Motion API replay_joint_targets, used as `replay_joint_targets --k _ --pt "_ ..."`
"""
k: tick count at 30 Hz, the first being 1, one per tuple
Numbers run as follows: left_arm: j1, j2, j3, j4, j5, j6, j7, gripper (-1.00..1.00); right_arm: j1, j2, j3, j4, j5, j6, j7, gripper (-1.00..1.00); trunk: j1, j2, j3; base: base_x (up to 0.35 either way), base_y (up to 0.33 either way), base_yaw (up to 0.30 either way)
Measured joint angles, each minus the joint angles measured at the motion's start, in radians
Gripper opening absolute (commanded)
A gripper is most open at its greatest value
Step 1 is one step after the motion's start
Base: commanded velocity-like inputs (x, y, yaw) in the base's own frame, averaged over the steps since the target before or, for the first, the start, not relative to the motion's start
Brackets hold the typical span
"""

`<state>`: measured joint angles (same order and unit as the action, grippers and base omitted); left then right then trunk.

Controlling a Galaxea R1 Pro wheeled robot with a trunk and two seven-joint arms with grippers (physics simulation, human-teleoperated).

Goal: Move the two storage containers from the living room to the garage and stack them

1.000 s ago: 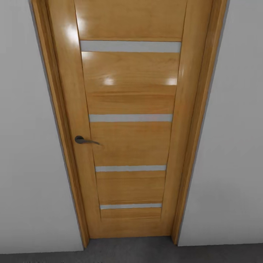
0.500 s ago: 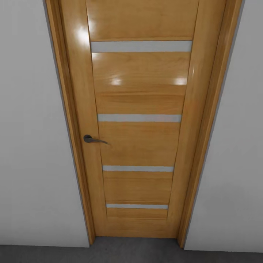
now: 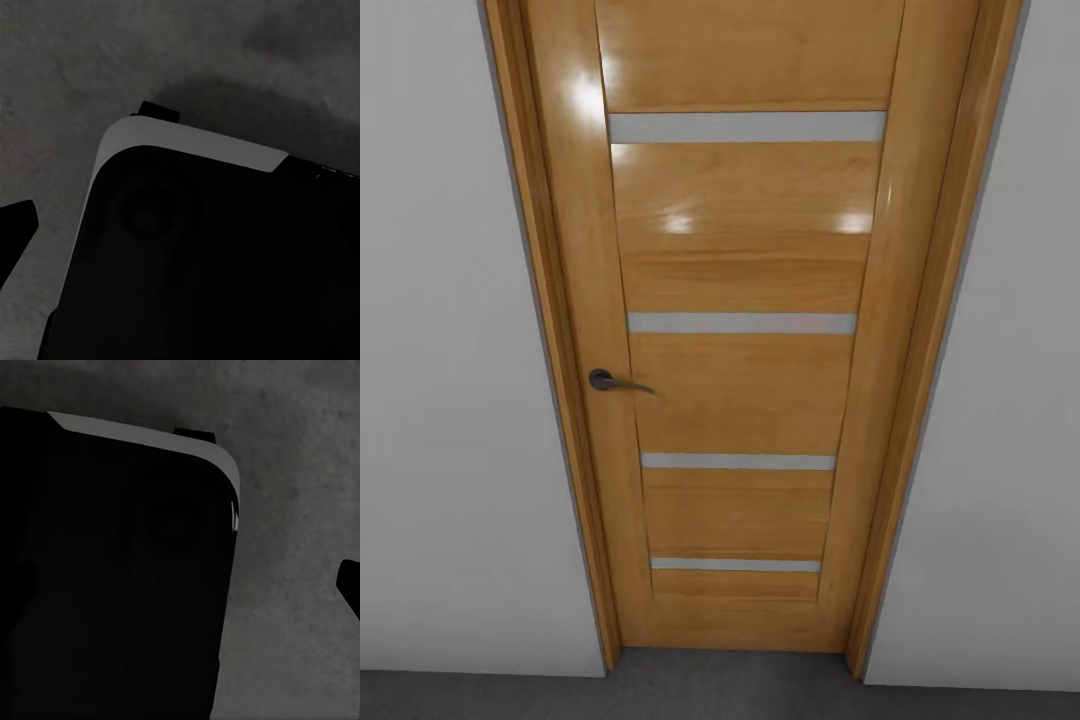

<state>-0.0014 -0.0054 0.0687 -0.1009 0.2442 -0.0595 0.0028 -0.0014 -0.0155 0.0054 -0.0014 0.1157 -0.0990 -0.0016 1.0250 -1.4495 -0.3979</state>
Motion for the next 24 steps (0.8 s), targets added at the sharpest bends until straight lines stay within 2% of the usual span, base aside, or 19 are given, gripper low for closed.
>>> replay_joint_targets --k 11,15,19,20,22,23,24 --pt "0.0 -0.001 0.0 0.0 0.0 0.0 0.0 1.0 0.0 -0.001 0.0 0.0 0.001 0.003 0.0 1.0 0.0 0.0 0.0 0.0 0.0 0.0" --pt "0.0 -0.002 0.0 0.0 0.0 0.0 0.0 1.0 0.0 0.009 -0.001 -0.156 0.008 0.022 0.013 1.0 0.0 0.0 0.0 0.0 0.0 0.0" --pt "0.0 -0.002 0.0 0.0 0.0 0.0 0.0 1.0 0.0 0.011 -0.001 -0.356 0.007 0.089 0.012 1.0 0.0 0.0 0.0 0.0 0.0 0.0" --pt "0.0 -0.002 0.0 0.0 0.0 0.0 0.0 1.0 -0.001 0.012 -0.001 -0.441 0.005 0.138 0.012 1.0 0.0 0.0 0.0 0.0 0.0 0.0" --pt "0.0 -0.002 0.0 0.0 0.0 0.0 0.0 1.0 0.0 0.012 0.0 -0.535 0.002 0.202 0.013 1.0 0.0 0.0 0.0 0.0 0.0 0.0" --pt "0.0 -0.001 0.0 0.0 0.0 0.0 0.0 1.0 -0.002 0.012 0.0 -0.614 0.001 0.271 0.014 1.0 0.0 0.0 0.0 0.0 0.0 0.0" --pt "0.0 -0.001 0.0 0.0 0.0 0.0 0.0 1.0 -0.003 0.012 0.0 -0.655 0.0 0.307 0.014 1.0 0.0 0.0 0.0 0.0 0.0 0.0"
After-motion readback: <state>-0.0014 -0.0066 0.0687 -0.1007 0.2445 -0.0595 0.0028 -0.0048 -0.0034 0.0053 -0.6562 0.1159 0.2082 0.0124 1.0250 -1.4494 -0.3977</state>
